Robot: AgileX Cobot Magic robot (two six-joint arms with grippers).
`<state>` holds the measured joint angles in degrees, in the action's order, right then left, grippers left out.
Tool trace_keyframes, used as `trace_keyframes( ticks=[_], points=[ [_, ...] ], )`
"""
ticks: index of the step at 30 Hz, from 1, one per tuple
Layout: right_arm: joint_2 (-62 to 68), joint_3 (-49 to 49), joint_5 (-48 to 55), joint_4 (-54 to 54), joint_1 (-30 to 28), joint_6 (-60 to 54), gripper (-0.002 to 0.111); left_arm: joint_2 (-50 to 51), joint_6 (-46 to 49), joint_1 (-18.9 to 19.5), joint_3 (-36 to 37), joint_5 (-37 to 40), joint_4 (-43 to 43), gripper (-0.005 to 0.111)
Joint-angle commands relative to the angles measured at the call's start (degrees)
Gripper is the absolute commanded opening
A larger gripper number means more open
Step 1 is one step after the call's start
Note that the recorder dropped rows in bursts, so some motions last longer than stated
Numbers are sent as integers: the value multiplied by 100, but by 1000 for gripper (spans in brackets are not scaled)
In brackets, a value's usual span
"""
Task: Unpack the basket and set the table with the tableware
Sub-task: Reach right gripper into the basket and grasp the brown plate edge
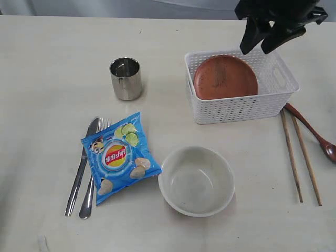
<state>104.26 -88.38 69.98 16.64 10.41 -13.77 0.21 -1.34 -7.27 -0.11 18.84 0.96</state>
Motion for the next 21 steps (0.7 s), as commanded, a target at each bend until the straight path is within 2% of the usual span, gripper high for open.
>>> trace_keyframes(
  ticks=[1, 7, 12, 21],
  points=[
    [362, 28, -6, 218, -198, -830, 49, -21, 4, -39, 11, -32, 22, 0],
    [881, 28, -730, -611, -231, -856, 49, -21, 4, -39, 11, -32, 22, 0],
    [1216, 28, -1255, -663, -231, -1150, 49, -21, 4, -39, 11, -32, 22, 0],
    [1556, 27, -1387, -707, -231, -2208, 49, -21, 4, -39, 11, -32, 22, 0]
  ],
)
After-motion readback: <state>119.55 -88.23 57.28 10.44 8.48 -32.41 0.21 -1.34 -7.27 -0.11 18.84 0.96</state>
